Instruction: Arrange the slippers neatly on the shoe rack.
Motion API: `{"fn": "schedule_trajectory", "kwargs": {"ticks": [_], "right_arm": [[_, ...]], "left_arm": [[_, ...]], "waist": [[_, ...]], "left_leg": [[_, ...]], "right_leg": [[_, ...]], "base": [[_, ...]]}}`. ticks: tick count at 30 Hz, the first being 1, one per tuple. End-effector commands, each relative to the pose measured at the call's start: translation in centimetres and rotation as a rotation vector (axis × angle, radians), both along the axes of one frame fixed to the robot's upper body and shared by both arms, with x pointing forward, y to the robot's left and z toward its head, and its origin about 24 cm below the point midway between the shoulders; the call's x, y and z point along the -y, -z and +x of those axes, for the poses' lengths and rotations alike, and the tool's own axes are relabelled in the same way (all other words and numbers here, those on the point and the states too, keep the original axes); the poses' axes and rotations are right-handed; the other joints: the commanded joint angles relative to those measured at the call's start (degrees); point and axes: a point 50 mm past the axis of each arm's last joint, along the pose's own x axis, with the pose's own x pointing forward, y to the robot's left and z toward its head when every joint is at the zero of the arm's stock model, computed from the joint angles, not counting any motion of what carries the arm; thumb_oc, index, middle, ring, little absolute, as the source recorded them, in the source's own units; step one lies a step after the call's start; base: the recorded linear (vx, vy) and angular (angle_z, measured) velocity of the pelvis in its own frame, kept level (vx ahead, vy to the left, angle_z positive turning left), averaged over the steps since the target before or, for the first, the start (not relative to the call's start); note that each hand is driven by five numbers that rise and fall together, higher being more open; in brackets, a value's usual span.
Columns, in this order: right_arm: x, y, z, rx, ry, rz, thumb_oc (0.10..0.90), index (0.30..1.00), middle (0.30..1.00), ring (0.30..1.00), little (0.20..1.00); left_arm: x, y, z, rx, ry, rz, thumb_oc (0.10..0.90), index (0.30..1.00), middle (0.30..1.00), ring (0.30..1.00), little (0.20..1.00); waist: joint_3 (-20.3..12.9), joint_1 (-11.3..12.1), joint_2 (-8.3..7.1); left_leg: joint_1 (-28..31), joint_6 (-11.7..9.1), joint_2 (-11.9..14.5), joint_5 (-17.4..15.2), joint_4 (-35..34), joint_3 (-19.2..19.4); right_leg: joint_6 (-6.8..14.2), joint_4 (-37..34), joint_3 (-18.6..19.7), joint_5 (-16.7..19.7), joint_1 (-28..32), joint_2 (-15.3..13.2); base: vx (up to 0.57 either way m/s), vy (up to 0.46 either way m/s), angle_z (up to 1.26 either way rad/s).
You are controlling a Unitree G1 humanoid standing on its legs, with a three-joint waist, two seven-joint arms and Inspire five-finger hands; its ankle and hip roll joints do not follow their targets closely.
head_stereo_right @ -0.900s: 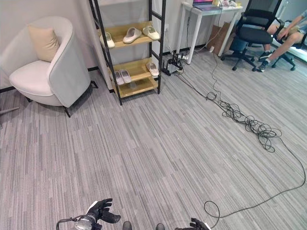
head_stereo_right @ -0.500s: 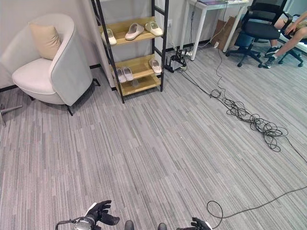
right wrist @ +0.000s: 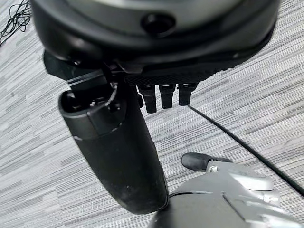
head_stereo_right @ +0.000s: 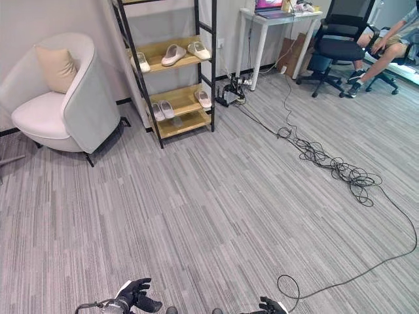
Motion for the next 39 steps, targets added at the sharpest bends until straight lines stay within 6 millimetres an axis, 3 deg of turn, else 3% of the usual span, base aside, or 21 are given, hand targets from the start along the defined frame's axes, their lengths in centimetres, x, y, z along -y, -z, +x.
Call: {"fn": "schedule_trajectory", "kwargs": {"ticks": [1,4,7,12,13,14,16,18,19,21,23,26,28,32,35,37,39], "right_arm": [[2.2,-1.0,1.2,0.054,-0.024,-0.060,0.800,0.900,0.900,0.900,0.900],[2.2,-1.0,1.0,0.041,-0.024,-0.062,0.800,0.900,0.900,0.900,0.900],[2.1,-0.9,1.1,0.040,-0.018,-0.059,0.800,0.900,0.900,0.900,0.900],[1.8,-0.7,0.7,0.024,-0.033,-0.054,0.800,0.900,0.900,0.900,0.900],[1.7,-0.7,0.8,0.015,-0.051,-0.052,0.800,0.900,0.900,0.900,0.900],[1.7,-0.7,0.8,0.015,-0.051,-0.052,0.800,0.900,0.900,0.900,0.900],[1.5,-0.8,1.4,0.022,-0.076,-0.051,0.800,0.900,0.900,0.900,0.900],[1.5,-0.9,1.9,0.036,-0.081,-0.051,0.800,0.900,0.900,0.900,0.900],[1.4,-1.0,2.2,0.046,-0.090,-0.053,0.800,0.900,0.900,0.900,0.900],[1.4,-1.2,2.7,0.064,-0.103,-0.061,0.800,0.900,0.900,0.900,0.900],[1.4,-1.3,2.9,0.070,-0.109,-0.064,0.800,0.900,0.900,0.900,0.900],[1.6,-1.5,3.3,0.084,-0.108,-0.070,0.800,0.900,0.900,0.900,0.900],[1.7,-1.7,3.6,0.100,-0.110,-0.071,0.800,0.900,0.900,0.900,0.900],[1.9,-1.3,2.4,0.064,-0.107,-0.068,0.800,0.900,0.900,0.900,0.900],[2.4,-1.2,1.4,0.044,-0.064,-0.067,0.800,0.900,0.900,0.900,0.900],[2.8,-1.3,1.4,0.053,-0.036,-0.070,0.800,0.900,0.900,0.900,0.900],[3.1,-1.3,1.2,0.047,-0.006,-0.075,0.800,0.900,0.900,0.900,0.900]], "left_arm": [[1.6,-1.0,3.1,0.099,0.023,-0.040,0.800,0.900,0.900,0.900,0.900],[1.3,-0.7,2.5,0.080,-0.010,-0.043,0.800,0.900,0.900,0.900,0.900],[0.8,-0.5,1.7,0.060,-0.025,-0.035,0.800,0.900,0.900,0.900,0.900],[0.3,0.0,0.1,0.017,-0.054,-0.027,0.800,0.900,0.900,0.900,0.900],[0.5,0.0,0.2,0.024,-0.071,-0.036,0.800,0.900,0.900,0.900,0.900],[0.4,0.0,0.1,0.024,-0.070,-0.035,0.800,0.900,0.900,0.900,0.900],[0.9,-0.3,1.2,0.063,-0.066,-0.056,0.800,0.900,0.900,0.900,0.900],[1.3,-0.7,2.1,0.096,-0.051,-0.069,0.800,0.900,0.900,0.900,0.900],[1.5,-1.0,2.6,0.112,-0.040,-0.071,0.800,0.900,0.900,0.900,0.900],[1.7,-1.3,3.4,0.139,-0.030,-0.074,0.800,0.900,0.900,0.900,0.900],[2.0,-1.4,3.7,0.148,-0.027,-0.082,0.800,0.900,0.900,0.900,0.900],[2.3,-1.5,3.9,0.151,-0.019,-0.086,0.800,0.900,0.900,0.900,0.900],[2.8,-1.5,4.1,0.155,-0.021,-0.095,0.800,0.900,0.900,0.900,0.900],[3.1,-1.0,3.2,0.120,-0.019,-0.099,0.800,0.900,0.900,0.900,0.900],[3.1,-0.6,2.4,0.097,-0.050,-0.114,0.800,0.900,0.900,0.900,0.900],[3.3,-0.6,2.4,0.096,-0.052,-0.122,0.800,0.900,0.900,0.900,0.900],[3.0,-0.7,2.5,0.096,-0.051,-0.112,0.800,0.900,0.900,0.900,0.900]], "waist": [[2.24,0.62,-1.06],[2.00,1.61,-1.62],[2.01,3.25,-1.61],[0.05,4.03,-2.01],[-0.58,4.69,-2.27],[-0.56,4.75,-2.33],[-0.28,4.99,-2.39],[0.16,4.25,-1.70],[0.63,3.75,-0.96],[0.90,2.86,0.74],[1.16,1.18,1.21],[1.82,-0.52,1.26],[2.52,-3.00,1.43],[1.63,-4.22,1.25],[1.17,-4.11,1.32],[2.19,-3.35,0.45],[3.00,-2.77,-0.33]], "left_leg": [[-4.54,-1.87,1.51,-2.28,12.75,-2.56],[-8.86,-0.86,0.17,-3.27,9.42,-2.12],[-13.03,-1.26,0.35,1.77,4.90,1.06],[-10.80,0.55,-1.53,0.38,3.21,1.97],[-9.37,1.92,-2.73,-0.92,2.93,2.39],[-9.31,1.97,-2.80,-0.99,2.94,2.47],[-7.45,3.72,-4.19,-2.11,2.44,2.56],[-5.49,4.75,-4.67,-3.19,1.98,1.97],[-3.82,5.23,-4.69,-4.15,1.65,1.60],[-0.36,5.24,-4.23,-5.38,-0.17,0.31],[2.06,4.88,-4.37,-6.62,-1.08,-1.15],[4.65,4.49,-4.62,-8.33,-1.42,-2.55],[8.20,3.79,-5.03,-10.81,-1.69,-4.79],[12.10,3.18,-5.56,-14.36,-1.14,-6.70],[8.45,-0.96,-3.87,-8.06,9.42,-6.05],[3.82,-2.39,-2.22,-4.47,19.27,-2.85],[0.69,-2.45,0.30,-2.35,24.17,0.33]], "right_leg": [[2.99,8.41,2.60,-8.76,-0.15,-0.24],[3.22,8.67,3.11,-10.34,0.88,-0.30],[3.37,7.77,5.22,-11.35,4.08,0.66],[4.41,8.51,6.82,-12.26,6.09,-0.31],[6.32,12.42,6.61,-11.06,4.94,-1.66],[6.37,12.55,6.66,-11.20,4.94,-1.75],[9.62,20.78,6.27,-4.92,0.82,-3.58],[11.69,27.65,6.52,-1.02,-2.84,-3.55],[11.75,30.35,5.30,-1.03,-5.07,-4.22],[10.30,29.69,1.88,-2.97,-10.01,-5.14],[8.91,25.45,0.76,-5.27,-12.29,-5.20],[8.54,20.39,1.47,-4.30,-14.43,-5.10],[9.91,12.20,5.38,-0.43,-17.95,-5.29],[9.69,10.33,6.20,1.62,-17.97,-5.86],[7.74,11.20,5.61,0.84,-15.15,-5.18],[6.00,11.17,4.87,-1.02,-12.27,-5.43],[4.38,11.16,4.22,-3.05,-9.30,-5.21]], "base": [[0.10,-0.028,-0.06],[0.25,-0.006,0.03],[0.28,0.037,0.01],[0.29,0.083,-0.53],[0.26,0.103,-0.50],[0.24,0.101,-0.54],[0.21,0.056,-0.44],[0.23,0.036,-0.17],[0.25,0.031,0.06],[0.31,0.000,0.20],[0.32,-0.097,0.17],[0.27,-0.139,0.31],[0.41,-0.225,0.39],[0.31,-0.238,0.51],[0.20,-0.262,0.62],[0.13,-0.265,0.02],[0.21,-0.251,0.04]]}}
